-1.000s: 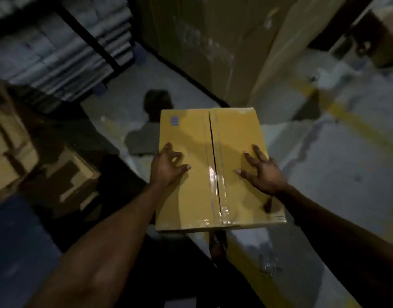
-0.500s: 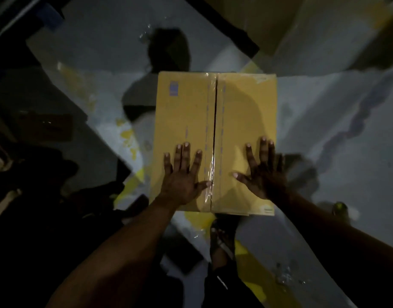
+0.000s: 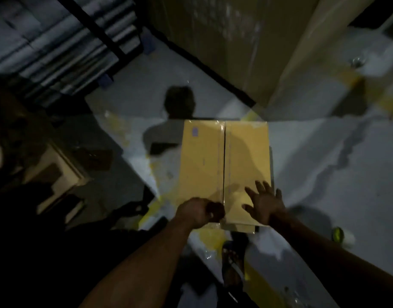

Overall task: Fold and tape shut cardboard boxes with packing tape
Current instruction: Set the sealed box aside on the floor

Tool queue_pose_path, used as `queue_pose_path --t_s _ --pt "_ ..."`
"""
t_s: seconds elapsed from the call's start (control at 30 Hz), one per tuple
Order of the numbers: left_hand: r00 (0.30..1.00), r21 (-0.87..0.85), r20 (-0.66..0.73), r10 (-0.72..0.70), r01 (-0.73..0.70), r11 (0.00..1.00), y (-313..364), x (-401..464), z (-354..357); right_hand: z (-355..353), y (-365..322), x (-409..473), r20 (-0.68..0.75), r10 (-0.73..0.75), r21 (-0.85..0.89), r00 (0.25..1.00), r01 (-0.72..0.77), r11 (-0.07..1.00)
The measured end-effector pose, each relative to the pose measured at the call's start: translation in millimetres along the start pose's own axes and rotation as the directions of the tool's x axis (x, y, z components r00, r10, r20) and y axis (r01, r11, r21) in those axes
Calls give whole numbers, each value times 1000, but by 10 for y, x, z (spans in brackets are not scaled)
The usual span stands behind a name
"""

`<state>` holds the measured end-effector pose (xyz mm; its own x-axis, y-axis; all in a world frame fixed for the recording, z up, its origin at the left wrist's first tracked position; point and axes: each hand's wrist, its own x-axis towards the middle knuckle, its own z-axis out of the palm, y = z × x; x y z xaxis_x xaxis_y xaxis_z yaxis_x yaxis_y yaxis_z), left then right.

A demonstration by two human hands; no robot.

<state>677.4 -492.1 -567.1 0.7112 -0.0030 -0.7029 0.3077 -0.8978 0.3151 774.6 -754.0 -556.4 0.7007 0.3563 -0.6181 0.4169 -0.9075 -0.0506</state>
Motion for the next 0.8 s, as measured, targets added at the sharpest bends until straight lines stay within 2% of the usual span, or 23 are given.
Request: queue_pose_path --t_s 0.1,0.2,0.33,0.5,0.57,0.67,0.8 --pt "996 -193 -92 -11 -6 981 175 -923 -404 -528 -244 -747 -63 -61 67 996 65 996" --pt "964 -274 -264 20 -95 957 346 -2050 -911 -1002 -530 -1661 -111 -130 143 985 145 979" --pt "850 -327 -525 52 -258 909 354 -3751 -1432 -1502 -1146 -3050 -264 -179 150 948 224 963" --pt "736 -365 -676 28 -369 855 -295 -5770 -1233 -1730 -2242 -4564 -403 -280 121 872 353 928" --pt "701 -358 -713 -36 -319 878 -627 -6451 -1038 -1770 -2750 -4998 -454 -337 94 825 420 903" --pt "685 -357 -718 -121 -213 910 -1118 -7236 -855 -1903 -3508 -5461 -504 -451 22 736 533 846" --pt "604 -393 -773 -195 -214 894 -1684 -8023 -844 -2240 -4497 -5847 -509 -569 -4 645 660 751"
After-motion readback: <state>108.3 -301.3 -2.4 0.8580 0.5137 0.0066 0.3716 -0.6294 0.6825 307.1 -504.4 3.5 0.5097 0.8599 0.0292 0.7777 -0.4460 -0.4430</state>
